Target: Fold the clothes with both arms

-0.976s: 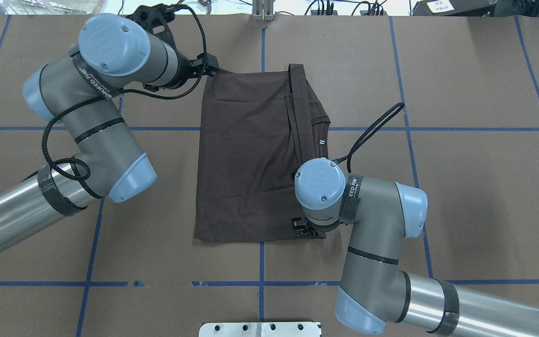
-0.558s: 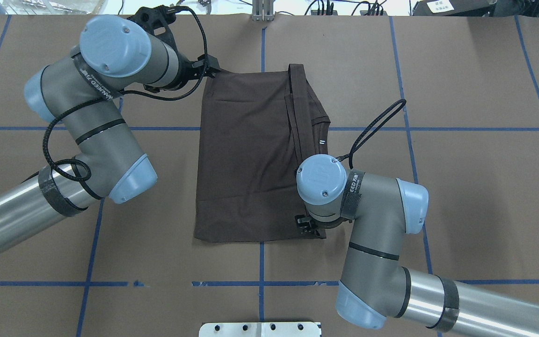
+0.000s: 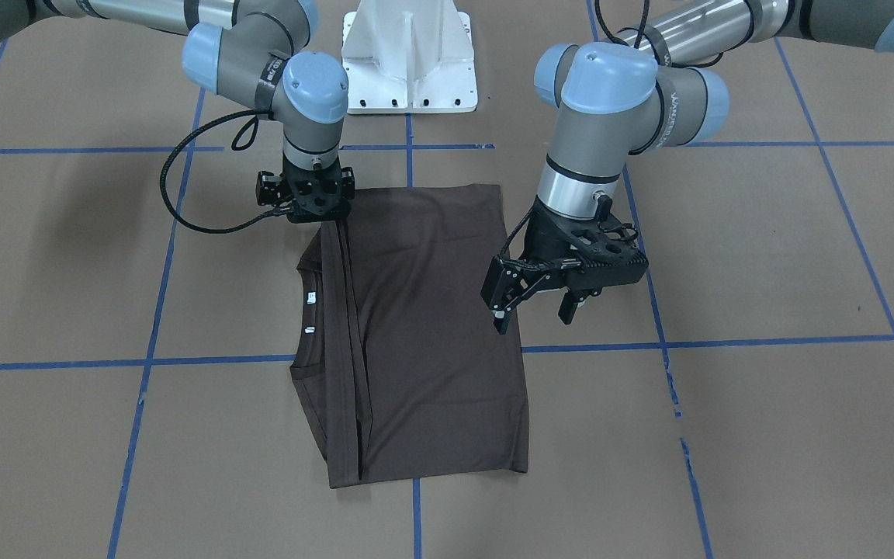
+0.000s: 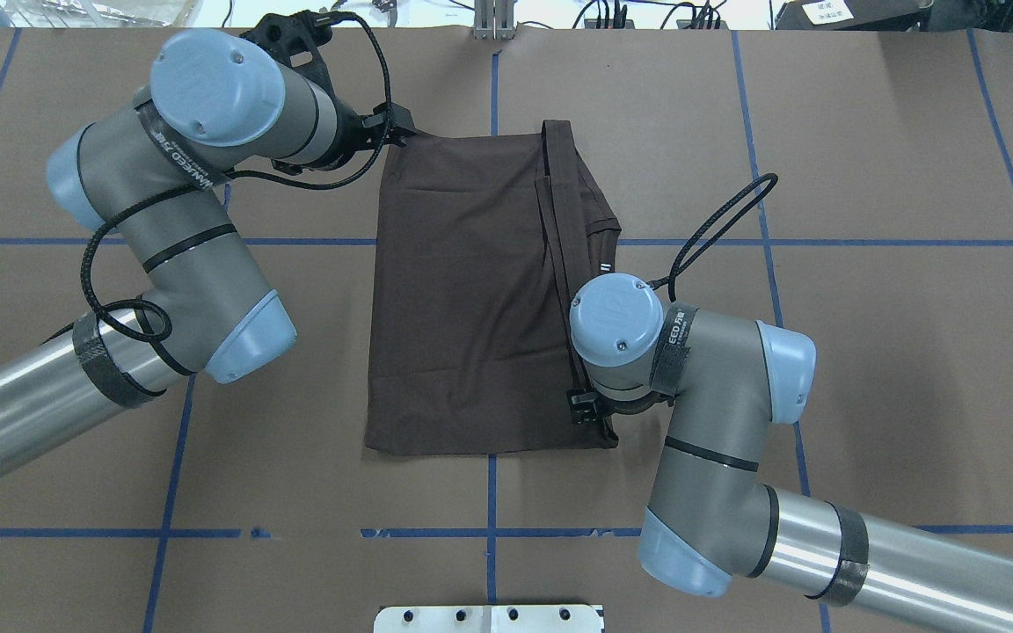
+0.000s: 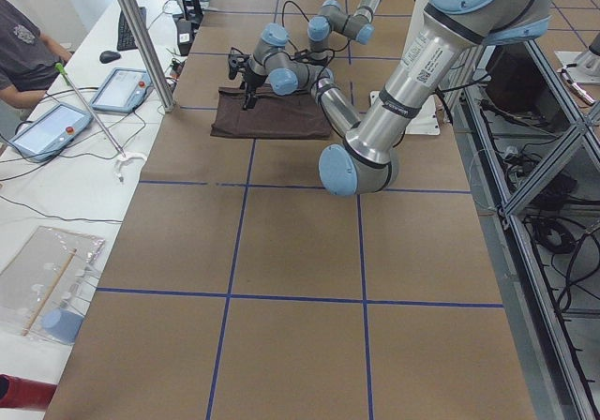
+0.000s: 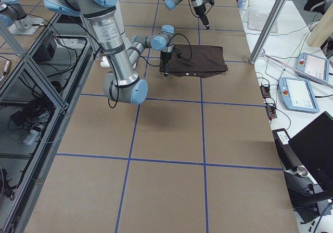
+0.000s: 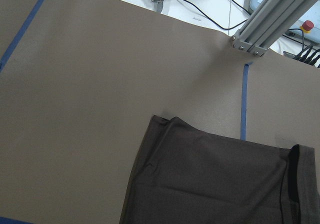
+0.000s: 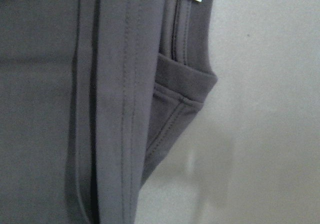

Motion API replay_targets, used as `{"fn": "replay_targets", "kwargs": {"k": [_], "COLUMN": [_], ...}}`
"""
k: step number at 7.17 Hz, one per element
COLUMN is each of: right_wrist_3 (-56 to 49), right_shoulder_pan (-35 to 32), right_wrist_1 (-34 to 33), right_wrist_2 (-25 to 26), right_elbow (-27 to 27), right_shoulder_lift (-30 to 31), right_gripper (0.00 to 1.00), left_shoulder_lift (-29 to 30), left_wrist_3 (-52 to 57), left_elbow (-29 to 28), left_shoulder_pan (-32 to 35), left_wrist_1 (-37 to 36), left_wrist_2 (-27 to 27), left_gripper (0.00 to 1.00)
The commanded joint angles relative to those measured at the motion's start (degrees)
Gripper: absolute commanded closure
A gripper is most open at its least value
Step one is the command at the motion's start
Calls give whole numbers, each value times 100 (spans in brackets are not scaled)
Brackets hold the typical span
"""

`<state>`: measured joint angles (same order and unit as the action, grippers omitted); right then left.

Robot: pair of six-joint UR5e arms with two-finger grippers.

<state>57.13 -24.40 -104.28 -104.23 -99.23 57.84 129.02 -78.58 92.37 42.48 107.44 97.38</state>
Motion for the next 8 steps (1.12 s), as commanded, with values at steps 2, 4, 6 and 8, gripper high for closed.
{"fn": "replay_targets", "kwargs": {"k": [2,4,6,8], "right_wrist_3": [-368,-475,-484,-457], "right_shoulder_pan": [-292,-407,-801,-1014], "right_wrist_1": [39,65,56,100], "right_wrist_2": [-27,-1,-288,-291], "right_elbow": [-148,-333,-466,487], "right_shoulder_lift": [314,685,371,-759], "right_gripper": [0,0,0,0], "left_shoulder_lift": [9,35,44,35], "left_wrist_3": [0,0,9,35], "left_elbow": [9,9,9,9], "left_shoulder_pan": [-3,-3,-3,-3], "left_wrist_1": [14,5,14,14], "left_wrist_2": [0,0,9,9], "left_gripper": [0,0,0,0]}}
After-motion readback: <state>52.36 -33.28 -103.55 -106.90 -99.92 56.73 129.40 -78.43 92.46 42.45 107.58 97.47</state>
